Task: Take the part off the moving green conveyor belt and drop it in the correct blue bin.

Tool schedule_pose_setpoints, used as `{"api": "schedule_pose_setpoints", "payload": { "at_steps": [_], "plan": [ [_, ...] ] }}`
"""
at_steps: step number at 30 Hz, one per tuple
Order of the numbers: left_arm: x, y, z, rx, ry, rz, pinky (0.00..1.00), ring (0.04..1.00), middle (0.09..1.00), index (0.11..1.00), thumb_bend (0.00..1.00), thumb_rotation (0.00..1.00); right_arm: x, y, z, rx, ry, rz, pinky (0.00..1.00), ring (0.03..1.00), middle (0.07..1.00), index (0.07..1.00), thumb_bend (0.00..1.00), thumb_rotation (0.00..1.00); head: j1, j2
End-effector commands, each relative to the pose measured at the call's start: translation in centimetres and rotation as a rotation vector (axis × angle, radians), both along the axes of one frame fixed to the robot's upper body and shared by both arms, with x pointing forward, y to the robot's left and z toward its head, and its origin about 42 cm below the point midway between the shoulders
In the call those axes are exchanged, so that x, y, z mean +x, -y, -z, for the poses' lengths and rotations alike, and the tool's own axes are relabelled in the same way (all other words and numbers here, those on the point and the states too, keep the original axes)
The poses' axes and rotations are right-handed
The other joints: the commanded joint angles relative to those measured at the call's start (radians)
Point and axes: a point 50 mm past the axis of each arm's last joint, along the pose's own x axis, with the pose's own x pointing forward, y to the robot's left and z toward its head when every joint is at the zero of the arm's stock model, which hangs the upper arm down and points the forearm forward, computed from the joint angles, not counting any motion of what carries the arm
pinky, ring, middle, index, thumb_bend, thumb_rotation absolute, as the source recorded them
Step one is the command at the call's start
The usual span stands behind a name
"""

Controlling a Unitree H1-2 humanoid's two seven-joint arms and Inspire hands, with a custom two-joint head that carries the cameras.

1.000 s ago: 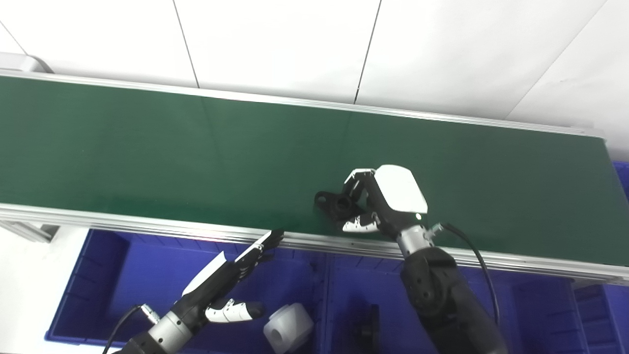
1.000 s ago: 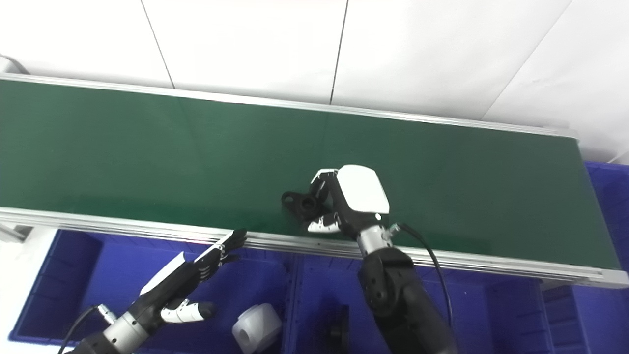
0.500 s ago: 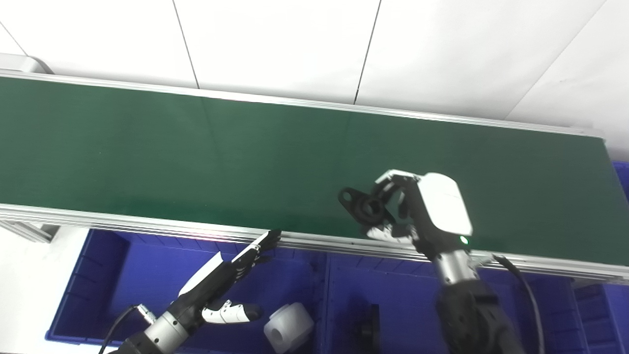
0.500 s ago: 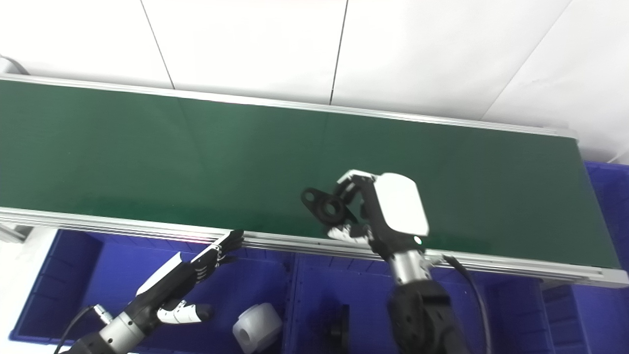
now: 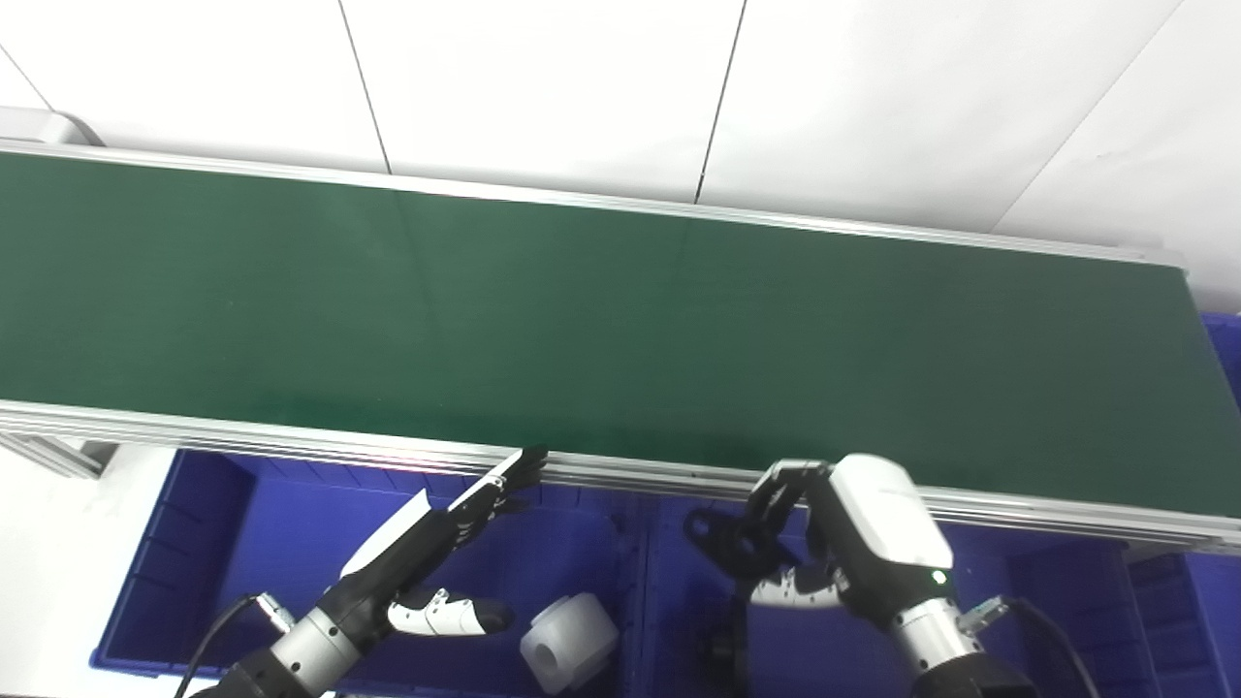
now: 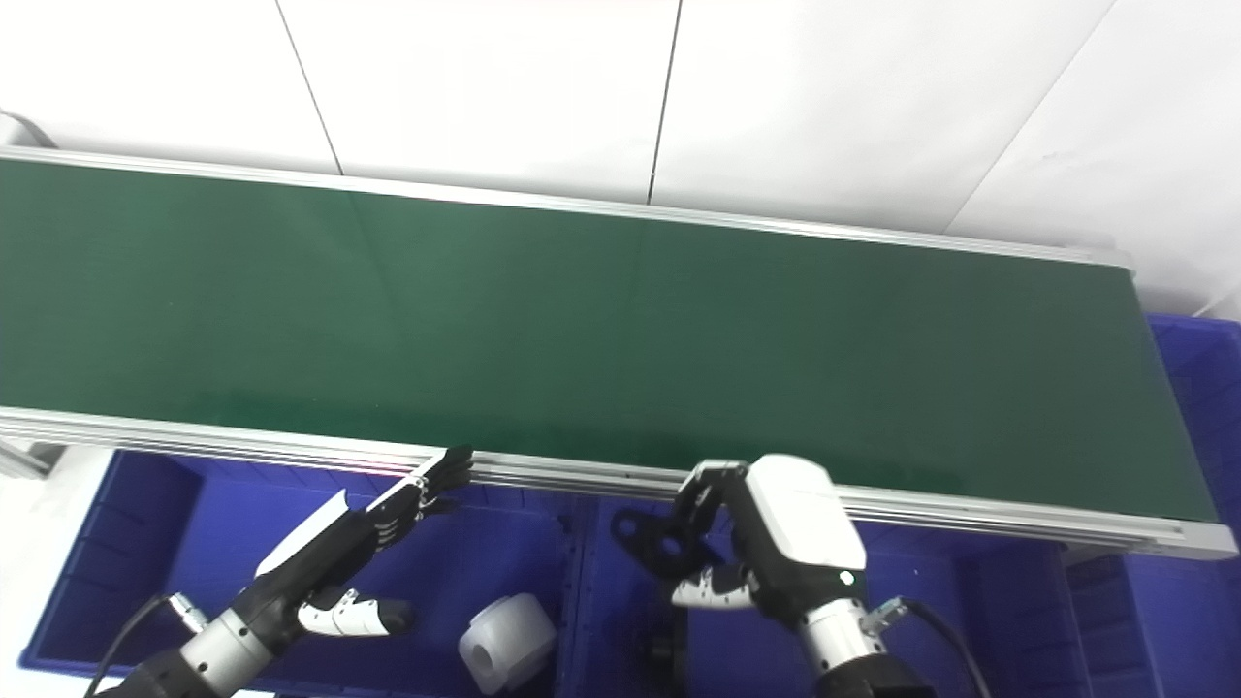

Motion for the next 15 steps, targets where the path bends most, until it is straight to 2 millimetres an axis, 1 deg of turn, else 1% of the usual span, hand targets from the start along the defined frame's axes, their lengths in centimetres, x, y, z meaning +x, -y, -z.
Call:
{"api": "schedule_pose_setpoints", "payload": {
  "at_steps": [1,3,7,9,11,12,13,14,15],
  "plan": [
    [0.4,-0.4,-1.1,-0.015,0.036,-0.003,0.93,0.970,1.000,1.000,0.76,0.71,0.1,0.0,-0.1,-0.047,-0.033,-0.052,0.13,0.210,0.470,0.489,0.53,0.00,-0.004,0.007],
    [0.3,-0.5,-1.3,-0.016,0.036,-0.004,0.92,0.965,1.000,1.000,0.75,0.70,0.4,-0.3,0.6,-0.105,-0.107,-0.085,0.14,0.221,0.471,0.489,0.53,0.00,-0.003,0.012],
    [0.2,-0.5,-1.5,-0.019,0.030,-0.008,0.91,0.956,0.997,1.000,0.76,0.70,1.0,-0.7,1.6,-0.181,-0.199,-0.127,0.22,0.312,0.478,0.490,0.53,0.00,-0.002,0.017],
    [0.2,-0.5,-1.5,-0.021,0.023,-0.012,0.91,0.954,0.995,1.000,0.76,0.69,1.3,-1.0,2.1,-0.214,-0.215,-0.139,0.22,0.304,0.477,0.489,0.53,0.00,-0.002,0.019],
    [0.1,-0.5,-1.6,-0.020,0.020,-0.011,0.90,0.954,0.995,1.000,0.77,0.70,1.5,-1.2,2.4,-0.248,-0.227,-0.157,0.19,0.268,0.473,0.492,0.53,0.00,-0.002,0.021],
    [0.1,-0.6,-1.6,-0.018,0.020,-0.010,0.91,0.955,0.997,1.000,0.77,0.70,1.5,-1.3,2.4,-0.261,-0.232,-0.168,0.29,0.366,0.480,0.548,0.53,0.00,-0.002,0.022],
    [0.1,-0.6,-1.7,-0.016,0.020,-0.010,0.91,0.955,0.996,1.000,0.77,0.71,1.5,-1.3,2.4,-0.272,-0.233,-0.176,0.38,0.454,0.487,0.704,0.55,0.00,-0.002,0.022],
    [0.1,-0.6,-1.7,-0.013,0.021,-0.010,0.91,0.955,0.996,1.000,0.78,0.71,1.5,-1.4,2.3,-0.283,-0.234,-0.181,0.39,0.464,0.487,0.720,0.55,0.00,-0.001,0.024],
    [0.1,-0.6,-1.8,-0.011,0.022,-0.009,0.90,0.954,0.995,1.000,0.77,0.71,1.4,-1.4,2.3,-0.290,-0.235,-0.182,0.47,0.541,0.594,0.767,0.63,0.11,-0.001,0.024]
  ]
}}
